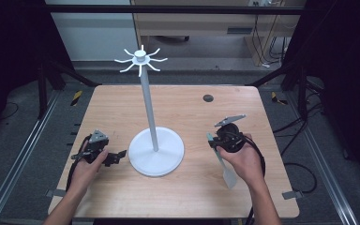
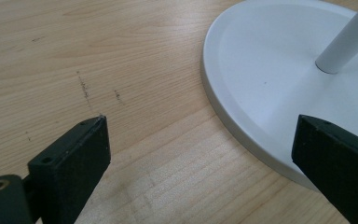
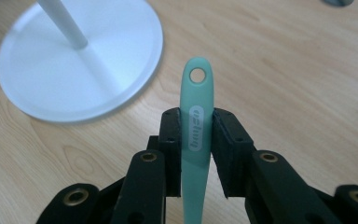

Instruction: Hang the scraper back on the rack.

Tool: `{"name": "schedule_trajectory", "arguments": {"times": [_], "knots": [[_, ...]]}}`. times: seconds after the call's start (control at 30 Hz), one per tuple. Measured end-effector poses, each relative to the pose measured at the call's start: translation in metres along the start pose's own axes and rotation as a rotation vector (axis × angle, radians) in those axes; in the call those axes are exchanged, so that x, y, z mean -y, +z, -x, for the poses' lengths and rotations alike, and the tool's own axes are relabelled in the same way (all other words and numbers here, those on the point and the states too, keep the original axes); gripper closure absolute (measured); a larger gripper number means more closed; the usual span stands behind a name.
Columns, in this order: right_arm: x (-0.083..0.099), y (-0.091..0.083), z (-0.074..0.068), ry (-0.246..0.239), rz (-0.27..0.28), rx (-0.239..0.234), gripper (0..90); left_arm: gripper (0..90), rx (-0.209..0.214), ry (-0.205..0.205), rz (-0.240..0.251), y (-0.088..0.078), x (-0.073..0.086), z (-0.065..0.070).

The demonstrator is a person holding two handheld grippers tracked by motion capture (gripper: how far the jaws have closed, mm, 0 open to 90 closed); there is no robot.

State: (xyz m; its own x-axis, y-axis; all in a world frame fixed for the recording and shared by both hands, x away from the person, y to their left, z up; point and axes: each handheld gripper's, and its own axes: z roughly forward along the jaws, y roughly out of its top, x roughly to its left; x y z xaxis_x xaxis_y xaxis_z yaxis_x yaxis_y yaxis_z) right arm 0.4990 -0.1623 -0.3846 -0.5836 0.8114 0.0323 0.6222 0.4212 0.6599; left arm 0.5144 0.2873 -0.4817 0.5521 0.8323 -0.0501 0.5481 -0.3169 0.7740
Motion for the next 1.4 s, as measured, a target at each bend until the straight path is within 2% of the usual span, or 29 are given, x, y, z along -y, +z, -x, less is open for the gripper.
{"name": "schedule_trajectory", "arguments": {"times": [0.4, 0.73, 0.93, 1.4], "knots": [[-0.009, -0.039, 0.004, 0.009, 0.173, 0.018, 74.3, 4.0, 0.001, 0.002, -0.002, 0.000, 0.000, 0.000], [-0.023, -0.055, 0.002, -0.009, 0.269, 0.028, 74.3, 4.0, 0.002, -0.002, 0.001, 0.000, 0.000, -0.001], [-0.032, -0.063, -0.002, -0.019, 0.319, 0.022, 74.4, 4.0, 0.000, -0.001, 0.000, 0.000, 0.000, -0.001], [-0.047, -0.076, -0.007, -0.027, 0.381, 0.003, 74.3, 4.0, 0.002, -0.003, 0.001, -0.001, 0.000, -0.001]]}}
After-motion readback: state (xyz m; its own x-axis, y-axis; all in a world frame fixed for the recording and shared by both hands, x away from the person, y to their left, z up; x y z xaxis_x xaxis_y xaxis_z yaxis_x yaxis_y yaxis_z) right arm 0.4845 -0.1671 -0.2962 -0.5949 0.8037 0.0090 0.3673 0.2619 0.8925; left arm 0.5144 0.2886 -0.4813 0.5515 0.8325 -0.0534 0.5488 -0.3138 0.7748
